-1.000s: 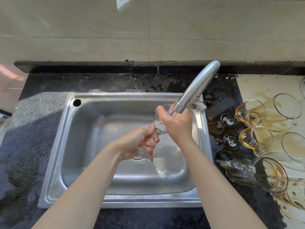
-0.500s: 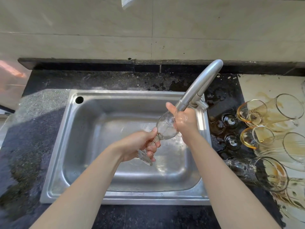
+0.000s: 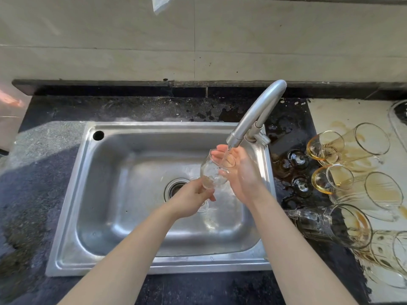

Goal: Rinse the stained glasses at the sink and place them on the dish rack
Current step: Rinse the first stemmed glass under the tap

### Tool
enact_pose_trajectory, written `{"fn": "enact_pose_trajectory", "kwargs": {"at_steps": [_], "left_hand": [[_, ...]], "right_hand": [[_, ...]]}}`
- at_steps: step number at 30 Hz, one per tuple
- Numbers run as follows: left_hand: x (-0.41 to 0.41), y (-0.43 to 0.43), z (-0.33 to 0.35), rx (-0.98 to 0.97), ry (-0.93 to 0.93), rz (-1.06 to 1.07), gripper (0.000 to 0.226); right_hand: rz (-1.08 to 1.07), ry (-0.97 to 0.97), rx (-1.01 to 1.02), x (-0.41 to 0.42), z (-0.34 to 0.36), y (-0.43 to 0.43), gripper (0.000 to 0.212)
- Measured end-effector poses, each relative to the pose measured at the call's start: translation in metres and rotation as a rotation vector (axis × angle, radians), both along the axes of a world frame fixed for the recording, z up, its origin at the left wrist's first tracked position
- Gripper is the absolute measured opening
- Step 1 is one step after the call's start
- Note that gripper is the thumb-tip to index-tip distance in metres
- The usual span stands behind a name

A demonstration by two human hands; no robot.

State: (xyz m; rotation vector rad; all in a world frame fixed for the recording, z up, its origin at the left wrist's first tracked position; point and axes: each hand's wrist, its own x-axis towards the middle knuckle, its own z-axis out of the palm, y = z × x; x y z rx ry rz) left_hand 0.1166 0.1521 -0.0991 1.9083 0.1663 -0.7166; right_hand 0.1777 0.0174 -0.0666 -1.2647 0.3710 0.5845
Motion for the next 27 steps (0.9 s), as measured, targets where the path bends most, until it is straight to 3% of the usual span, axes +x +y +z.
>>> {"fn": "enact_pose_trajectory", "kwargs": {"at_steps": [3, 5, 9, 13, 16, 20, 27], "left_hand": [[0.004, -0.007, -0.004, -0.006, -0.003, 0.034, 0.013], [0.007, -0.013, -0.006, -0.050, 0.015, 0.039, 0.016], [0.002, -0.018, -0.011, -0.115, 0.025, -0.010, 0.023], [0.008, -0.009, -0.010, -0.149, 0.037, 0.016, 0.014], [0.027, -0.015, -0.003, -0.204, 0.039, 0.030, 0.016], [0.020, -0.023, -0.006, -0.166, 0.170, -0.169, 0.032], [0.019, -0.009, 0.002, -0.138, 0.225, -0.169, 0.031]], "right_hand": [[-0.034, -0.061, 0.152, -0.004, 0.002, -0.010, 0.034], [-0.001, -0.060, 0.209, -0.007, 0.001, -0.024, 0.054], [0.354, -0.152, -0.182, -0.014, 0.001, -0.038, 0.080], [0.332, -0.268, -0.361, -0.016, -0.001, -0.021, 0.070], [0.187, -0.284, -0.386, -0.010, 0.000, -0.020, 0.079], [0.239, -0.238, -0.467, -0.008, 0.002, -0.026, 0.074], [0.174, -0.120, -0.363, -0.005, -0.009, -0.021, 0.059]]}}
